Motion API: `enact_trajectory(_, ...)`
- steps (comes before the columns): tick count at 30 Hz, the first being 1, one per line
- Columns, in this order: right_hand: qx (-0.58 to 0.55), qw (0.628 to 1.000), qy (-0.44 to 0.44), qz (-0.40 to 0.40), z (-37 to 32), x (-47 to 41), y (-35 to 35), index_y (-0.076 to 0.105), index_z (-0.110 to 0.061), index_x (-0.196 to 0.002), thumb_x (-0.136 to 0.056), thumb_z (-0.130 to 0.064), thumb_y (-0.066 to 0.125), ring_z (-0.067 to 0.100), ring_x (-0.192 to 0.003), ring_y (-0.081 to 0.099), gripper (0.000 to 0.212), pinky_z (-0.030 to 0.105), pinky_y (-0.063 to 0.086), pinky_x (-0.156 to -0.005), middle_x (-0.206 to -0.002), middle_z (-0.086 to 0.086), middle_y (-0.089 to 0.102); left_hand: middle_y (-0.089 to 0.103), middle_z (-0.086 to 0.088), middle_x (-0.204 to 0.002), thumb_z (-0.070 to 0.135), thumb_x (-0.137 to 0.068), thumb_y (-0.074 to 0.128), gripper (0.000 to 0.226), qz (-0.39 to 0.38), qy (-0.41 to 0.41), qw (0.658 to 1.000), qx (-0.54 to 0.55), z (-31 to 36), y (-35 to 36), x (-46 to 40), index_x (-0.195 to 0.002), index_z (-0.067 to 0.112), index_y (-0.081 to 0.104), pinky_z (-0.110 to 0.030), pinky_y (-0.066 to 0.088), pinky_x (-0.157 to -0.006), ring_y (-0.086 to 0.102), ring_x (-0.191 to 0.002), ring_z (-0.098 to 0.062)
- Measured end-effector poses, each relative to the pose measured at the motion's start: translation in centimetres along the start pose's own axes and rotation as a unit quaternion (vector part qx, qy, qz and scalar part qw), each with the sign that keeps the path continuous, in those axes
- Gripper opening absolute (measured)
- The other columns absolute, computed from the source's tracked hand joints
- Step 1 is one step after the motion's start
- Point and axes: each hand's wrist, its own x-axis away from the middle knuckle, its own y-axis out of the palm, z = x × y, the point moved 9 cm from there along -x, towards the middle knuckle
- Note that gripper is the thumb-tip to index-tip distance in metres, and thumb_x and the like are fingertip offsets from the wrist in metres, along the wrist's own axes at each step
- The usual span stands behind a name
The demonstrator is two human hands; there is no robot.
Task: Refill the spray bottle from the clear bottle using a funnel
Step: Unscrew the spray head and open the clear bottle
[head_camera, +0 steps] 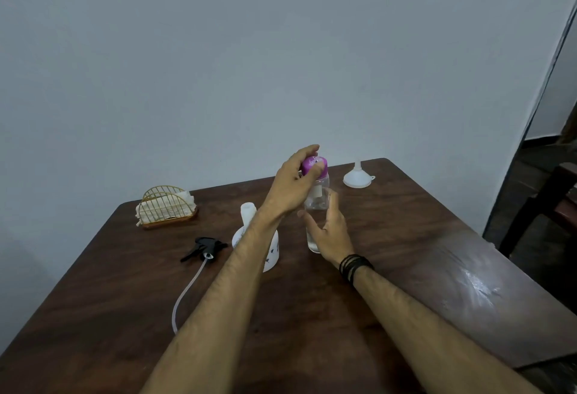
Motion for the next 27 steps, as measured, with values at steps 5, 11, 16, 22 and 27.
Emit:
enact_trajectory(5,0.005,1.0,-0.017,0.022,0.3,-0.1,0.1,0.035,-0.029,-0.137,-0.089,-0.048,0.068,0.006,-0.121,0.058,0.061,0.025,0.052,-0.096,-0.134,-0.006,0.058,0.058,0.0,-0.122,0.026,-0.09,0.073,0.05,0.061,-0.006,0.998,0.032,-0.4,-0.8,-0.1,-0.134,0.022,0.05,-0.013,0.055,-0.078,0.062,-0.106,-0.014)
enact_trajectory(11,0.02,0.999,-0.02,0.04,0.4,0.2,-0.2,0.029,-0.029,-0.143,-0.088,-0.055,0.065,0.008,-0.122,0.058,0.07,0.026,0.053,-0.093,-0.14,-0.005,0.055,0.056,-0.001,-0.111,0.052,-0.067,0.088,0.078,0.191,-0.036,0.981,0.009,-0.2,-0.9,0.6,-0.126,0.023,0.046,-0.015,0.053,-0.073,0.061,-0.099,-0.016)
enact_trajectory(16,0.007,0.999,-0.027,0.038,0.1,0.1,-0.2,0.032,-0.034,-0.138,-0.082,-0.068,0.059,0.007,-0.12,0.059,0.071,0.029,0.055,-0.092,-0.137,-0.006,0.056,0.042,-0.005,-0.143,0.03,-0.089,0.073,0.073,0.056,-0.046,0.993,0.095,-0.5,1.0,0.3,-0.147,0.022,0.03,-0.01,0.051,-0.085,0.051,-0.126,-0.018)
enact_trajectory(22,0.014,0.998,-0.037,0.046,0.3,0.0,-0.3,0.035,-0.027,-0.137,-0.089,-0.048,0.068,0.005,-0.116,0.061,0.063,0.027,0.055,-0.092,-0.131,-0.004,0.059,0.06,-0.003,-0.132,0.011,-0.089,0.074,0.066,0.1,-0.034,0.99,0.093,-0.6,-0.7,1.3,-0.145,0.022,0.04,-0.025,0.053,-0.099,0.06,-0.119,-0.014)
enact_trajectory(27,0.026,0.998,-0.034,0.049,0.3,0.1,-0.3,0.028,-0.031,-0.143,-0.09,-0.053,0.066,0.01,-0.125,0.056,0.069,0.031,0.053,-0.097,-0.141,-0.004,0.054,0.05,-0.001,-0.123,0.044,-0.066,0.091,0.084,0.165,-0.046,0.985,-0.001,-0.3,-1.1,0.7,-0.135,0.024,0.046,-0.006,0.045,-0.071,0.058,-0.106,-0.013)
